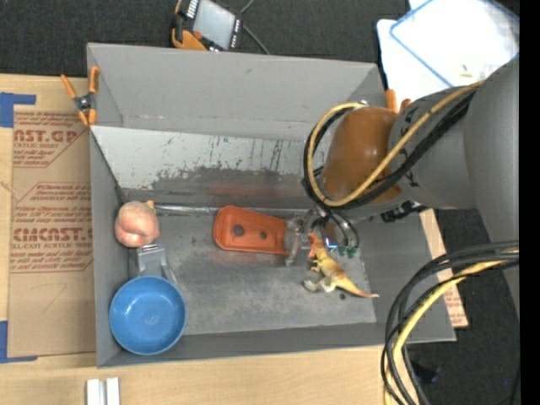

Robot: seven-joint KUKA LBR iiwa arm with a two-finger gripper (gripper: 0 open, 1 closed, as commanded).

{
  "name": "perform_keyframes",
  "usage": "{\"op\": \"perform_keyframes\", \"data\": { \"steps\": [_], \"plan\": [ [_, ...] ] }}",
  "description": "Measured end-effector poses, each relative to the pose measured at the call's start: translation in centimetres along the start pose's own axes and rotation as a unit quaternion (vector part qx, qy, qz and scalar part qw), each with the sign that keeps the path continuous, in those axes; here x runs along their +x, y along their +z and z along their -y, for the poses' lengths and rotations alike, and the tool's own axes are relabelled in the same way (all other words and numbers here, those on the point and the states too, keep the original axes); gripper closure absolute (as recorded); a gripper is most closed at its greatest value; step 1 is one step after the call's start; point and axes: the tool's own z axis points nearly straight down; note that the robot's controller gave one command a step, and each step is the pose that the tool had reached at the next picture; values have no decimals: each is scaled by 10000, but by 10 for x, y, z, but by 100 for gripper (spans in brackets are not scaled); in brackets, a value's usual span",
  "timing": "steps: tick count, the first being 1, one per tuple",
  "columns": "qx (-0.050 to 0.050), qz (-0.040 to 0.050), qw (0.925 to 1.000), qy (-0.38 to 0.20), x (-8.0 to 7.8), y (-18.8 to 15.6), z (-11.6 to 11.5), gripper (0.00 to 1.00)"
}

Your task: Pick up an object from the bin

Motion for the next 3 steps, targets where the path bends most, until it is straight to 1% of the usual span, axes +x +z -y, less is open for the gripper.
{"op": "perform_keyframes", "data": {
  "steps": [1,2,3],
  "plan": [
    [-16,13,10000,22,-1,-5,-17,100],
    [-4,23,10000,-7,1,0,-11,100],
    [-15,49,10000,-66,0,6,-31,100]
  ]
}}
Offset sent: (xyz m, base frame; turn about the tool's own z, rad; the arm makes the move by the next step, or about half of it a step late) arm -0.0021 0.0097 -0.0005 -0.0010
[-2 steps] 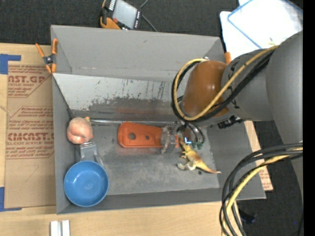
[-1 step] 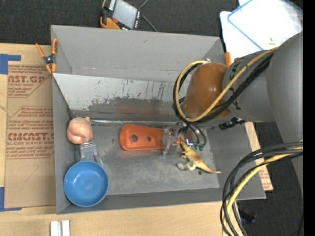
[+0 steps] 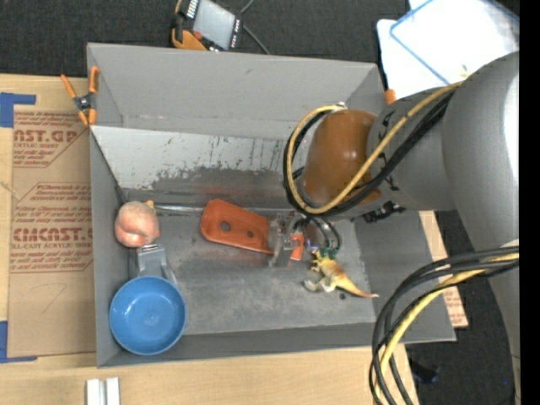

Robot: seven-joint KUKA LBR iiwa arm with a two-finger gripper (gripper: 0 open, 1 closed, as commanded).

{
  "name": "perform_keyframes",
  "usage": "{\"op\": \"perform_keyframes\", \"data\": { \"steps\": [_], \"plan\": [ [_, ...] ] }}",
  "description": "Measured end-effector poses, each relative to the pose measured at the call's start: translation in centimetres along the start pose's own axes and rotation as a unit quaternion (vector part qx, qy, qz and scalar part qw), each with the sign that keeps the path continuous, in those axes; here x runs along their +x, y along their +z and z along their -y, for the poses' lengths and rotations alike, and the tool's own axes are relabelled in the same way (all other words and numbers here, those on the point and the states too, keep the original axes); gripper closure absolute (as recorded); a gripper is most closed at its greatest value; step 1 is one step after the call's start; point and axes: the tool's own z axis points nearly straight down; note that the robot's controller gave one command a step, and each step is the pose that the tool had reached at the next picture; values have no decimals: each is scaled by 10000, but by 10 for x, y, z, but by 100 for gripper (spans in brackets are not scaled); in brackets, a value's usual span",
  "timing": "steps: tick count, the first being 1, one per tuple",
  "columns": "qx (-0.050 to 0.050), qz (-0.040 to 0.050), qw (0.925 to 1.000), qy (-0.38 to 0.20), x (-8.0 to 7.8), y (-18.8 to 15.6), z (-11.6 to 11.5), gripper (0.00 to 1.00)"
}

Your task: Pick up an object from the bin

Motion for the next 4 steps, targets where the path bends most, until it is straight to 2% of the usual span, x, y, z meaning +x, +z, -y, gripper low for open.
{"op": "perform_keyframes", "data": {
  "steps": [1,2,3,4],
  "plan": [
    [13,15,10000,36,8,0,17,100],
    [7,11,10000,68,4,-1,11,100],
    [-4,51,9990,-455,-20,0,-46,100],
    [7,-6,10000,-28,-3,-98,-10,100]
  ]
}}
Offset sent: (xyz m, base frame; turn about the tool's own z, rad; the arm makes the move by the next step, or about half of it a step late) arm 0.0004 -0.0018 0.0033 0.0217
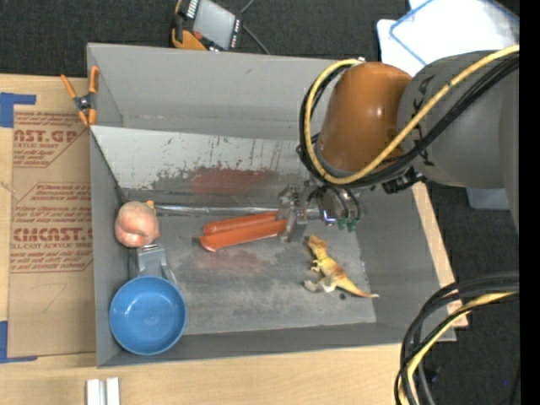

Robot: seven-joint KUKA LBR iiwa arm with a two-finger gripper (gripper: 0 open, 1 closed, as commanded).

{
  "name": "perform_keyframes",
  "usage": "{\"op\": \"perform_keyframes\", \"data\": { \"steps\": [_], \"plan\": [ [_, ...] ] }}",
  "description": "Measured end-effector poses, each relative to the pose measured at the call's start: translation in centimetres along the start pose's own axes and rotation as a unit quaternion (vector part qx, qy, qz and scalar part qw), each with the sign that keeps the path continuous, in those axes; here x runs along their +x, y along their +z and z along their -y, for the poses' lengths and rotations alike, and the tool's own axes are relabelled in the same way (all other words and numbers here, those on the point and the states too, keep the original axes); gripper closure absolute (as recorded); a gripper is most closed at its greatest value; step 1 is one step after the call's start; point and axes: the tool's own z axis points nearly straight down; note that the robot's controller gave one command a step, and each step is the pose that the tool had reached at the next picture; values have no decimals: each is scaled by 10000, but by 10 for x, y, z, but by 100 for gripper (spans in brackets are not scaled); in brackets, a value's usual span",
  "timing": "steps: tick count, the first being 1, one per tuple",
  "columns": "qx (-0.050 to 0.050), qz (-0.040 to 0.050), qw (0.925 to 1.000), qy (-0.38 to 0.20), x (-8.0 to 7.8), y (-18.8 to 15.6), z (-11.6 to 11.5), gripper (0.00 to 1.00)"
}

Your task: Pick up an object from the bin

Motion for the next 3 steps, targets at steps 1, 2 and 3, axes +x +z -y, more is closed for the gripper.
{"op": "perform_keyframes", "data": {
  "steps": [1,2,3],
  "plan": [
    [7,44,10000,-5,-6,-21,-1,100],
    [2,27,9848,-1737,15,62,-22,100],
    [-2,55,9928,-1199,3,-29,-21,100]
  ]
}}
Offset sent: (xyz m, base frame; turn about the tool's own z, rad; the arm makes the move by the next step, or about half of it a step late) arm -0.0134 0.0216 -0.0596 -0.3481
